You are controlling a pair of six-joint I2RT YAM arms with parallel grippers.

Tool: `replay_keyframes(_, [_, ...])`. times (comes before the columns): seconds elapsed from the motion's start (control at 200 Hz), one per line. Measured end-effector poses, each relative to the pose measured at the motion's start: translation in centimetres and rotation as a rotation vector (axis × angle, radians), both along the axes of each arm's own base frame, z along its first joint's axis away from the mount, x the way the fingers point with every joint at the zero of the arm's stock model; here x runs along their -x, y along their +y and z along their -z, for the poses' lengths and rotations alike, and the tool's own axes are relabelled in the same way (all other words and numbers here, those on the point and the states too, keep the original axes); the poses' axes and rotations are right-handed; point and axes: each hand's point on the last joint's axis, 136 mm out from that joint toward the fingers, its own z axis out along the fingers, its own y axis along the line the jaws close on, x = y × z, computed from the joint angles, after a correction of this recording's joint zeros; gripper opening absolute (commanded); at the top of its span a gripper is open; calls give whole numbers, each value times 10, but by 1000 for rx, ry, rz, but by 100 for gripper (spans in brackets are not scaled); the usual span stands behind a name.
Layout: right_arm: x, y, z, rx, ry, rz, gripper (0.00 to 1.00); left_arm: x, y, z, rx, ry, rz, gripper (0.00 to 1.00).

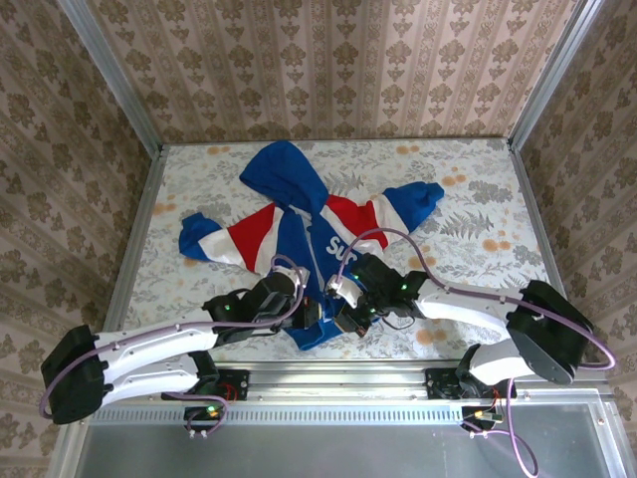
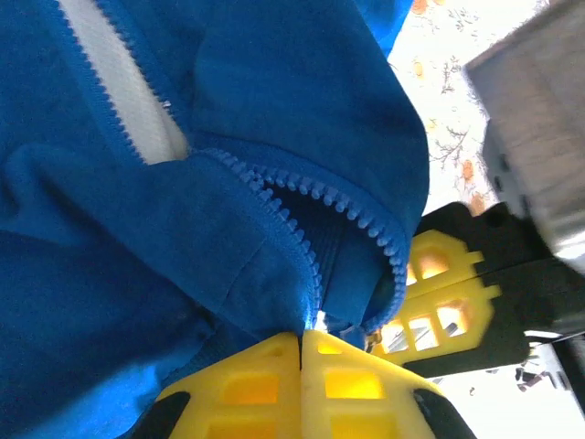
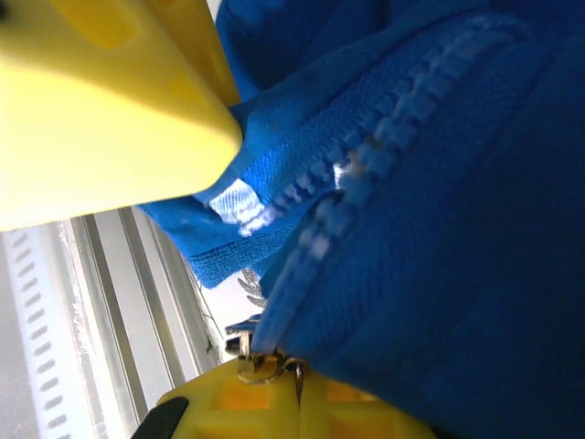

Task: Zip up the jacket

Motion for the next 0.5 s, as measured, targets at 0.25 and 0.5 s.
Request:
replay_keyframes(0.25, [0, 8, -1, -37, 19, -2, 0, 10, -11, -9, 41, -112, 65, 0])
replay_keyframes(0.5, [-9, 6, -28, -93, -41, 59, 53, 2, 0, -1, 50, -184, 24, 0])
